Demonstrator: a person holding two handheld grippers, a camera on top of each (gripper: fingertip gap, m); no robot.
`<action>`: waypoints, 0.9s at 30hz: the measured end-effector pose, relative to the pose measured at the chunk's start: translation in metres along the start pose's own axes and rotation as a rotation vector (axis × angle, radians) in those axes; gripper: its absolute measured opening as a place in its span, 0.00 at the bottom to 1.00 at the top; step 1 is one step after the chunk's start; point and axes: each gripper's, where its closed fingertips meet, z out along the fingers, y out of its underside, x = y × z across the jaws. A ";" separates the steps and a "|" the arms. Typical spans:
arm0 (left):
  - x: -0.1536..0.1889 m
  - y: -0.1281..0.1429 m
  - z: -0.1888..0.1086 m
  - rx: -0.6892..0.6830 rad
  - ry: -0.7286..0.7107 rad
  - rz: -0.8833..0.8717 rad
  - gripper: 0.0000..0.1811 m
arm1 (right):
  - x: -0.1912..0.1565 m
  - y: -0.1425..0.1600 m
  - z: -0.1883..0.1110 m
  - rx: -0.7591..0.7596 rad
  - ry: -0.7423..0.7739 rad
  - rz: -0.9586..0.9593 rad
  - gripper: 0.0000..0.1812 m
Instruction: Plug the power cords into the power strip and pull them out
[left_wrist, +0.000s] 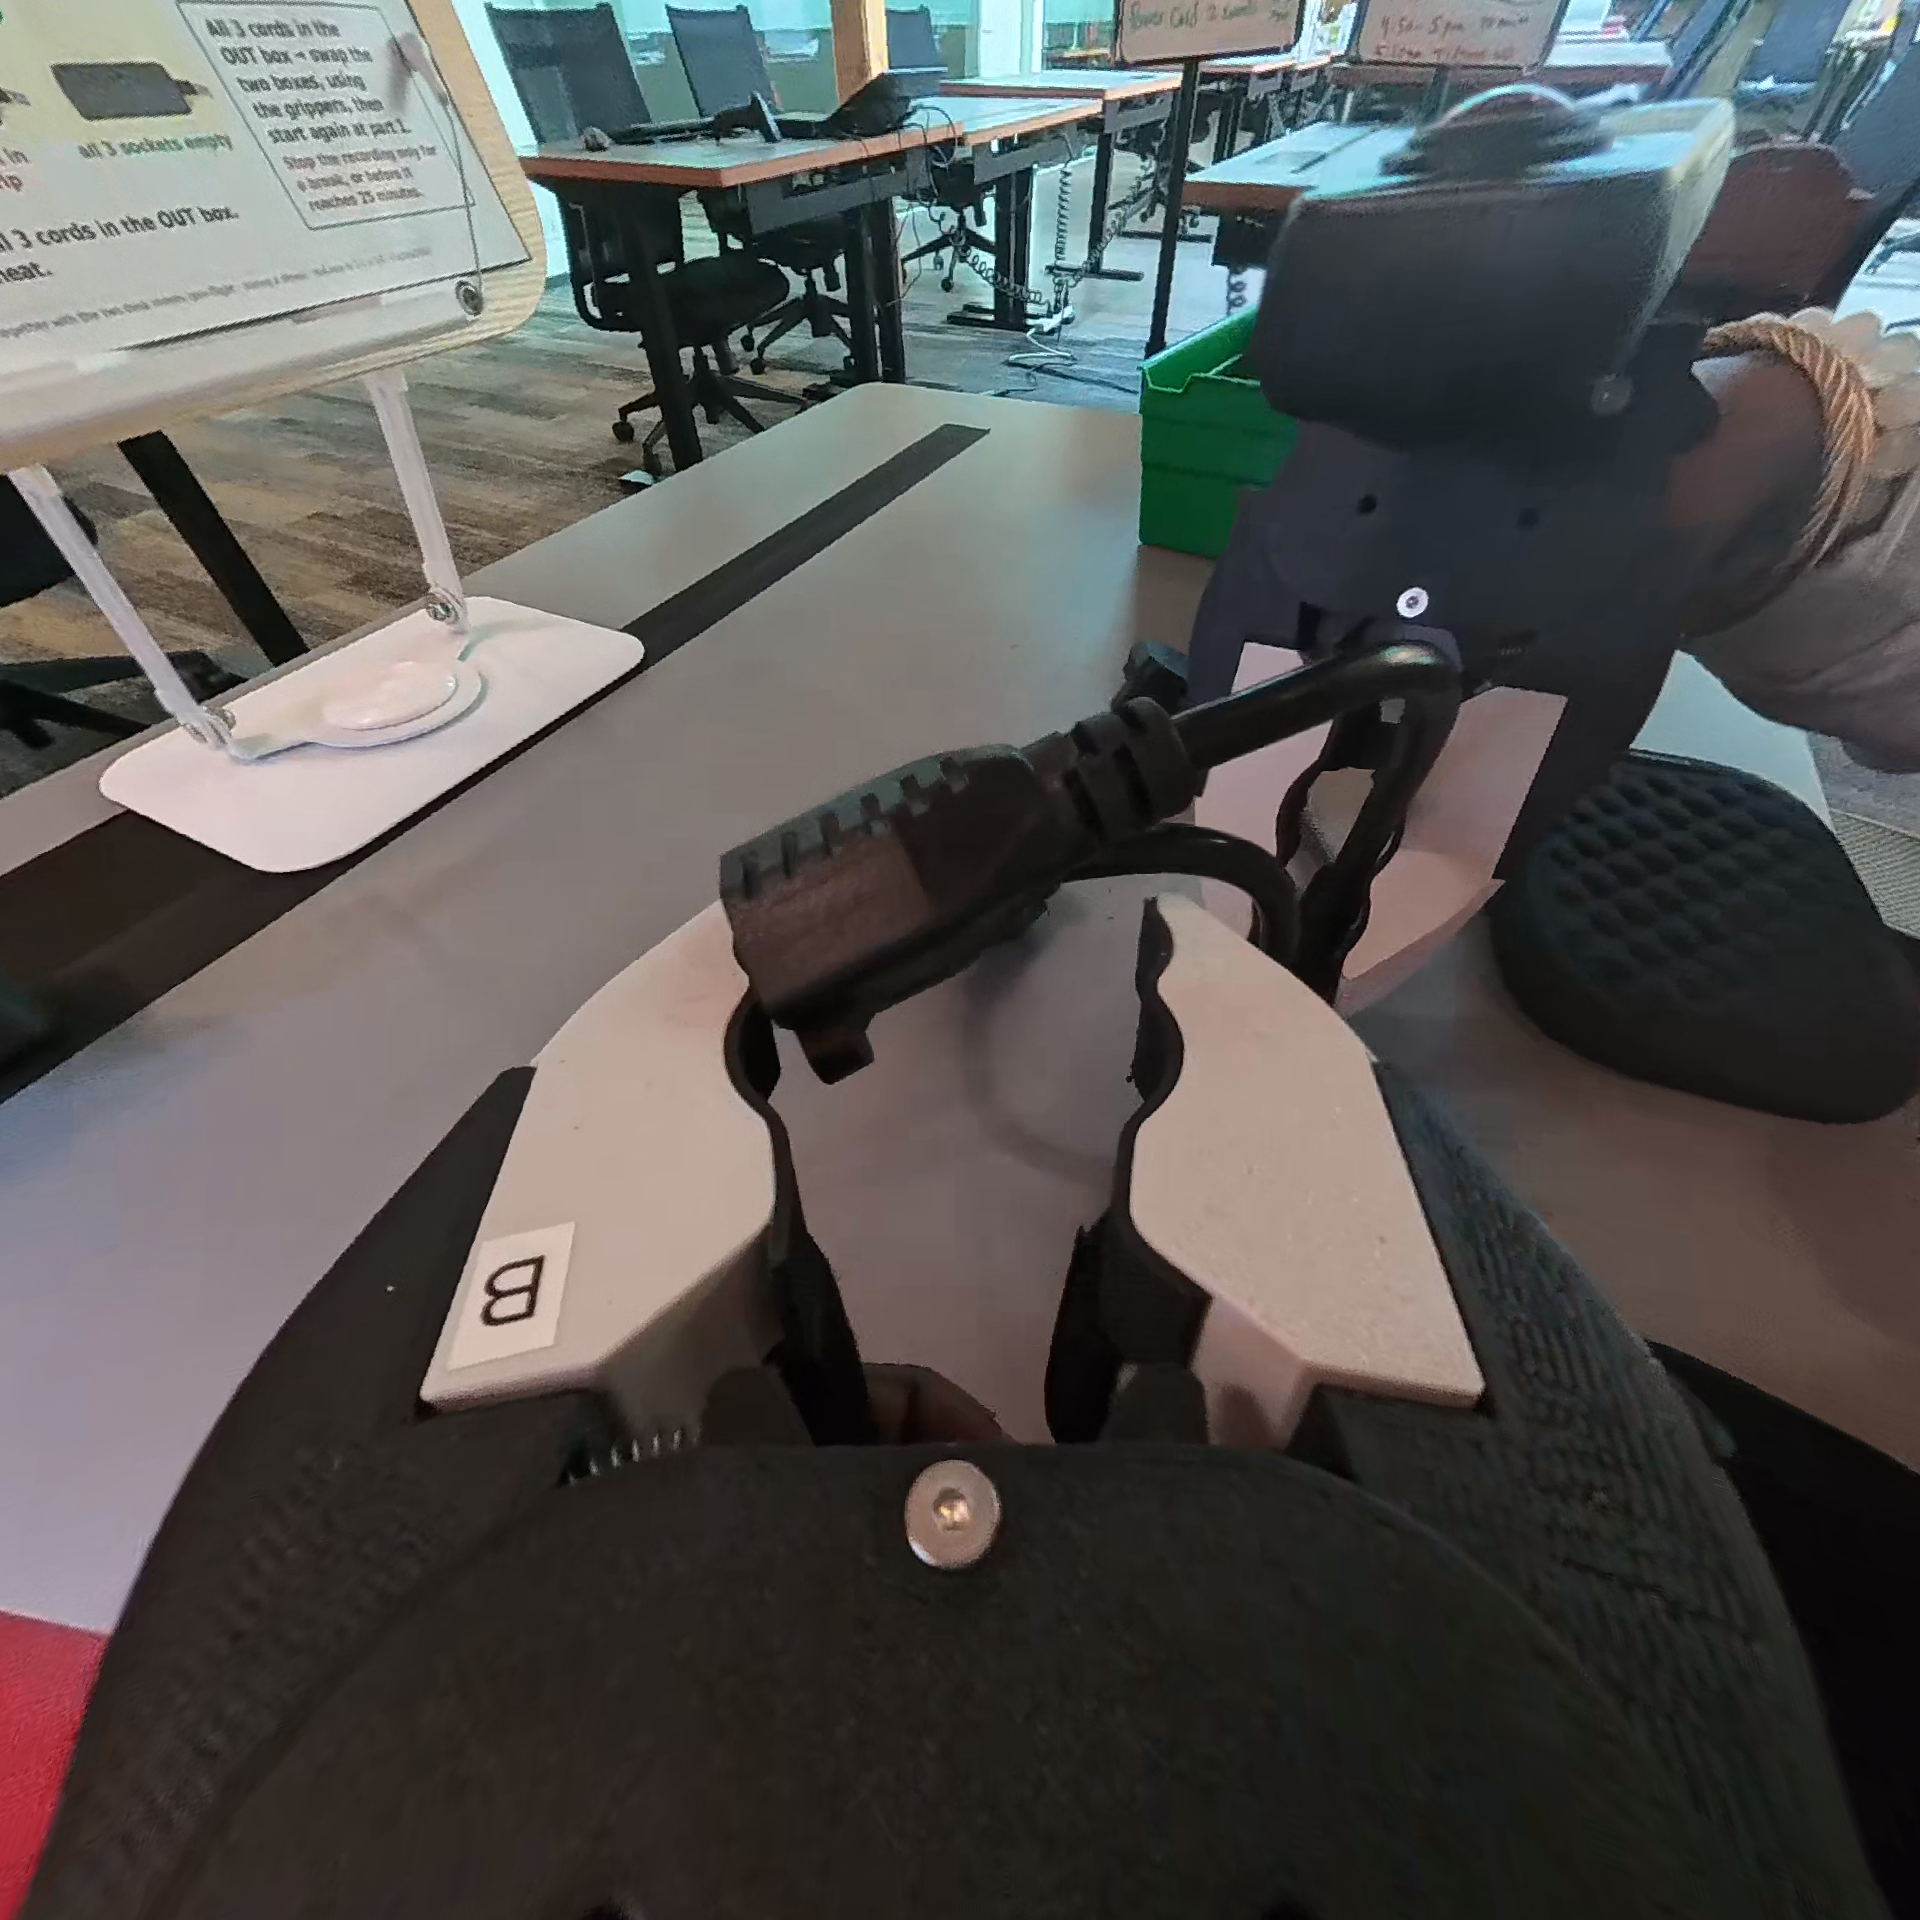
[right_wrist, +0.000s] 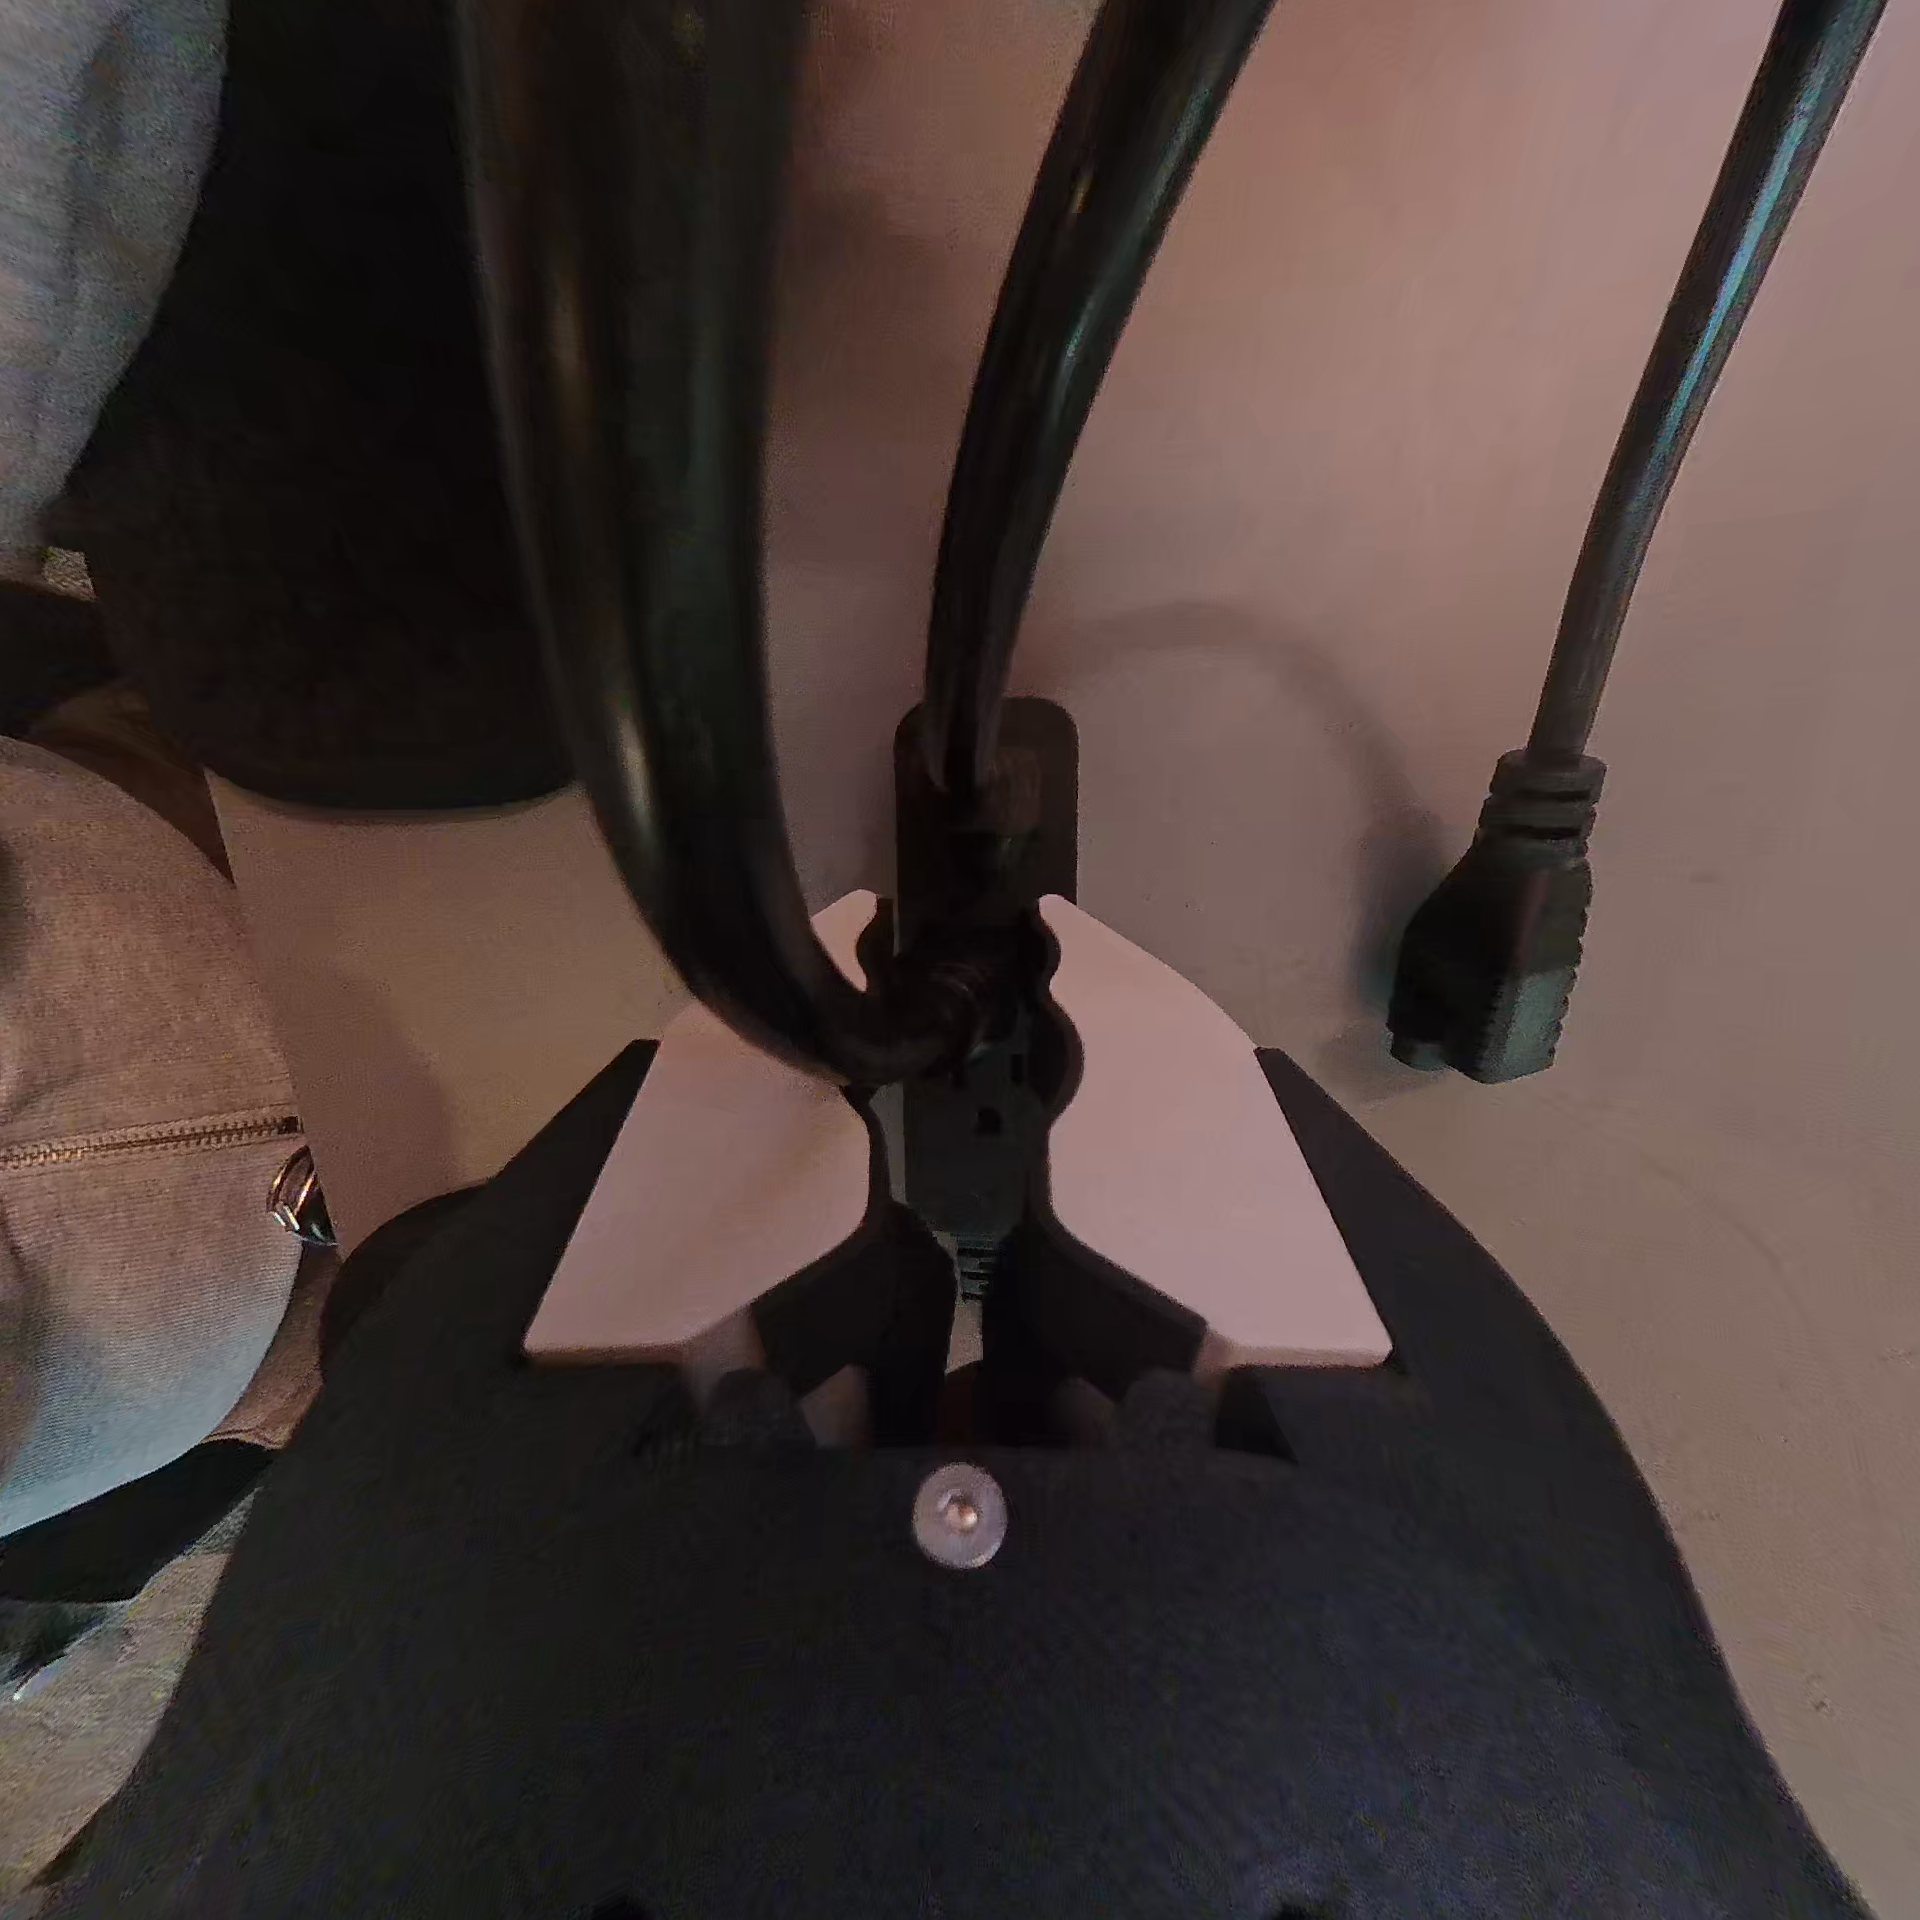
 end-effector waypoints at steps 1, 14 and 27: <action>0.000 0.000 0.000 0.004 0.004 -0.007 0.36 | 0.000 0.000 0.000 0.002 0.005 -0.005 0.13; -0.001 -0.002 0.001 0.027 0.001 0.012 0.35 | 0.003 -0.008 -0.003 0.361 0.109 -0.199 0.23; -0.002 0.001 0.005 0.016 0.000 0.018 0.32 | -0.006 -0.020 -0.019 0.759 0.077 -0.243 0.08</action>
